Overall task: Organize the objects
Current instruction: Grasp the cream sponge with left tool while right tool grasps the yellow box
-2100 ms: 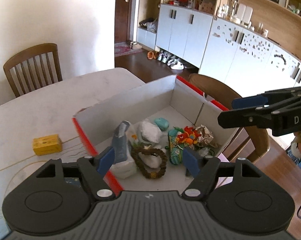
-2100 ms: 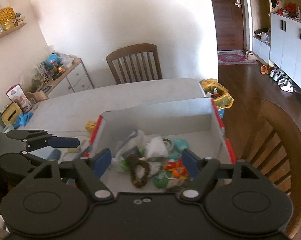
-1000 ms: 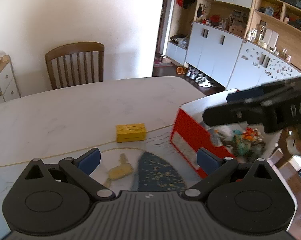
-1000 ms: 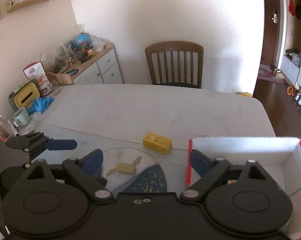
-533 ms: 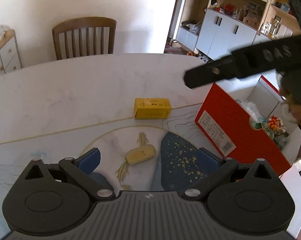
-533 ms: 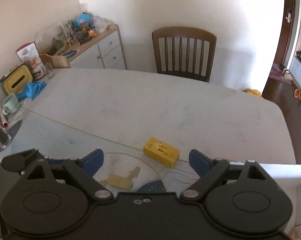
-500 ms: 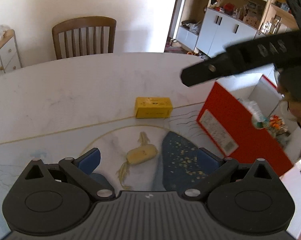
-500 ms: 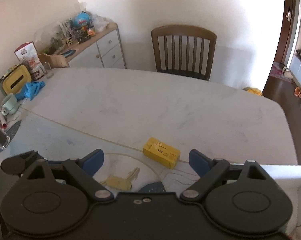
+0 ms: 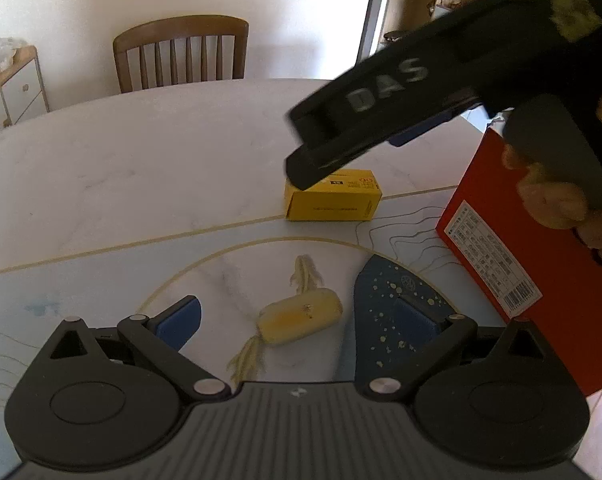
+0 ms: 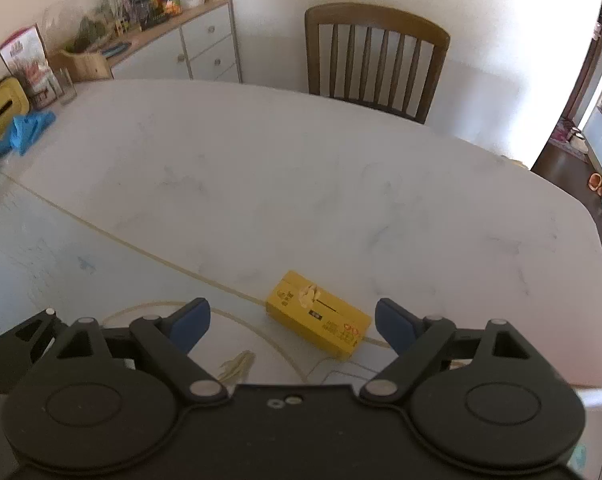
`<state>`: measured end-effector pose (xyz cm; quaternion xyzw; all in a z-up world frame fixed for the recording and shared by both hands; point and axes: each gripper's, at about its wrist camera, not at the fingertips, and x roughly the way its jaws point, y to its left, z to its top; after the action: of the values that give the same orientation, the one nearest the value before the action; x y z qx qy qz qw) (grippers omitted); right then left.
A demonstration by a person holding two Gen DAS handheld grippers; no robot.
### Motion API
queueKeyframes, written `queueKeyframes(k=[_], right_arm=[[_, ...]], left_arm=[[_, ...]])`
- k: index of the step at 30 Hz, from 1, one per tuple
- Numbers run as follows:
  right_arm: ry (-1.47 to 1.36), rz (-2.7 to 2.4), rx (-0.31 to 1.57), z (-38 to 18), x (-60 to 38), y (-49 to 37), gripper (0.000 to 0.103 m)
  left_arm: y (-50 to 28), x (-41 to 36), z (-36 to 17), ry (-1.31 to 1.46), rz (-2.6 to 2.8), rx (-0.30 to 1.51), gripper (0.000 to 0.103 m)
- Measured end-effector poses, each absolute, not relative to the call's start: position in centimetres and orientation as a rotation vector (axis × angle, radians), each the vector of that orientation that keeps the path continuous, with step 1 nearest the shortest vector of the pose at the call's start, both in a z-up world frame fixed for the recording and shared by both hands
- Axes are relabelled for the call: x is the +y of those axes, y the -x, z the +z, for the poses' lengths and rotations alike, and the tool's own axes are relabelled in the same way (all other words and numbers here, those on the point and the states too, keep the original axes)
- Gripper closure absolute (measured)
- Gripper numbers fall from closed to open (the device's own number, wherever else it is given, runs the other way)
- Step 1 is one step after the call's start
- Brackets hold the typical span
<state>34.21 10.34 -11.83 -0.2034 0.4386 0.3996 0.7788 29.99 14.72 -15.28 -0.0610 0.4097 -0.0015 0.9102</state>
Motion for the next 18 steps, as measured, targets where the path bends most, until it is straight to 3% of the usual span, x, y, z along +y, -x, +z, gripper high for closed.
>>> queueKeyframes(k=[9,18], right_arm=[[0.549,0.833,0.986,-14.4,11.8,-34.6,0.021],[0.613,0.847,0.943,-14.7,12.6,-34.8,0.021]], left_arm=[[-30.8,13.8,-17.0,0.118,0.104,0.854,0.001],[-30.5,12.5,-17.1,0.107,0.155,0.849,0.005]])
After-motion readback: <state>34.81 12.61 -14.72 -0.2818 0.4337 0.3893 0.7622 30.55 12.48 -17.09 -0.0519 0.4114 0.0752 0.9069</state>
